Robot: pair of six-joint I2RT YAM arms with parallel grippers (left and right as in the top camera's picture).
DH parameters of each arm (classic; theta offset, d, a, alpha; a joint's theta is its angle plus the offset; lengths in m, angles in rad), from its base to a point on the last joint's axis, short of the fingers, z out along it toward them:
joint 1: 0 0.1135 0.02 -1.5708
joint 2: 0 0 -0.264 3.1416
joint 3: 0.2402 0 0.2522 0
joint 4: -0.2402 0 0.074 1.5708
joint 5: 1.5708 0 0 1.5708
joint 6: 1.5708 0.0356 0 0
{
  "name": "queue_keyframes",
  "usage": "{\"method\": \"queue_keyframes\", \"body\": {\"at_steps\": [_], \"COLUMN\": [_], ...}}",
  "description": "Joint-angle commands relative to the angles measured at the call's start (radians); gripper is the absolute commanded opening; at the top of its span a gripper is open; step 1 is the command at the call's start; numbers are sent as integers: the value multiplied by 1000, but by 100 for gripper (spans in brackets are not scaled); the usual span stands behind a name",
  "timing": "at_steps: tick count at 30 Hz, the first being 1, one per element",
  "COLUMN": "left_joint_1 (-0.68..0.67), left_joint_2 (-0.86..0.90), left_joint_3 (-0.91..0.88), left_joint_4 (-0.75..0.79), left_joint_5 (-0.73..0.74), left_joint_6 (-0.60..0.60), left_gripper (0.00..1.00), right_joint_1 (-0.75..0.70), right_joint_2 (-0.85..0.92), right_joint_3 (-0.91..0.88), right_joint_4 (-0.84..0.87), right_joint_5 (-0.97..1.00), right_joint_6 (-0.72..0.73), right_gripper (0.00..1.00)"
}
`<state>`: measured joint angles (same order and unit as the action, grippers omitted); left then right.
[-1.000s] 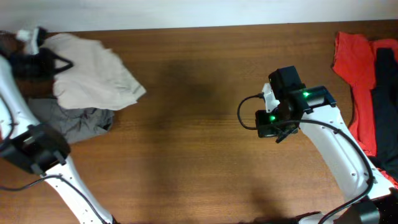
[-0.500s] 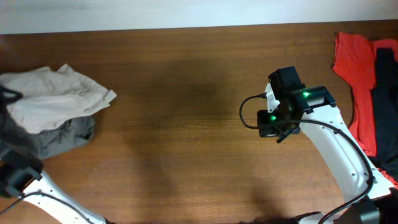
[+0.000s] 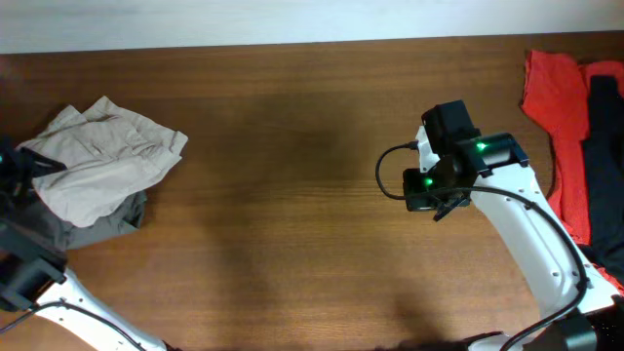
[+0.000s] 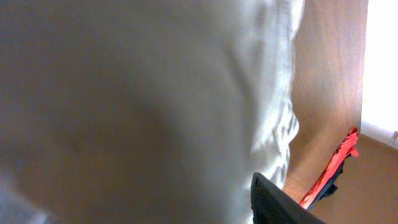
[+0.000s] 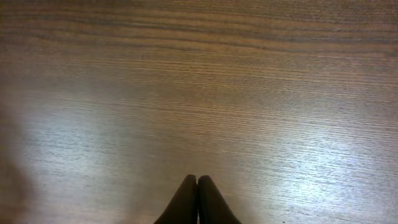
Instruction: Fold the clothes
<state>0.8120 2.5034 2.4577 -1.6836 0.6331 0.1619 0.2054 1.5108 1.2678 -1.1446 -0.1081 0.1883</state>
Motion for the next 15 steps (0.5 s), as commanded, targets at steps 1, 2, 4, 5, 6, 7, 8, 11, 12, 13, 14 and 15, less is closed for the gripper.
{"method": "queue_keyframes", "body": {"at_steps": [1, 2, 4, 5, 6, 7, 8, 11, 12, 13, 14, 15], "left_joint_1": [-1, 1, 0, -1, -5, -7, -11, -31, -42, -58, -75, -95], "left_joint_2": [-178, -211, -282, -316, -357, -386, -417, -505, -513, -515, -513, -507], "left_joint_3": [9, 14, 19, 19, 19, 19, 19, 19, 19, 19, 16, 6], "left_joint_4": [-5, -5, -3, -4, -3, -3, -1, 42, 63, 80, 92, 104], "left_joint_5": [32, 31, 6, -14, -40, -56, -67, -111, -142, -176, -211, -237], "left_joint_6": [-4, -4, -4, -4, -4, -5, -5, -4, -4, -5, -5, -5], "left_gripper": [57, 57, 57, 57, 57, 57, 57, 47, 39, 22, 10, 4], "right_joint_1": [-3, -3, -4, -4, -4, -4, -4, -4, -4, -4, -4, -4], "right_joint_2": [-3, -3, -3, -3, -3, -3, -3, -3, -3, -3, -3, -3], "right_joint_3": [23, 23, 23, 23, 23, 23, 23, 23, 23, 23, 23, 23], "right_joint_4": [2, 3, 5, 6, 6, 7, 7, 7, 7, 8, 8, 8], "right_joint_5": [16, 16, 16, 16, 16, 16, 16, 16, 16, 16, 16, 16], "right_joint_6": [11, 11, 11, 11, 11, 11, 11, 11, 11, 12, 12, 12], "right_gripper": [7, 7, 7, 7, 7, 7, 7, 7, 7, 7, 7, 7]}}
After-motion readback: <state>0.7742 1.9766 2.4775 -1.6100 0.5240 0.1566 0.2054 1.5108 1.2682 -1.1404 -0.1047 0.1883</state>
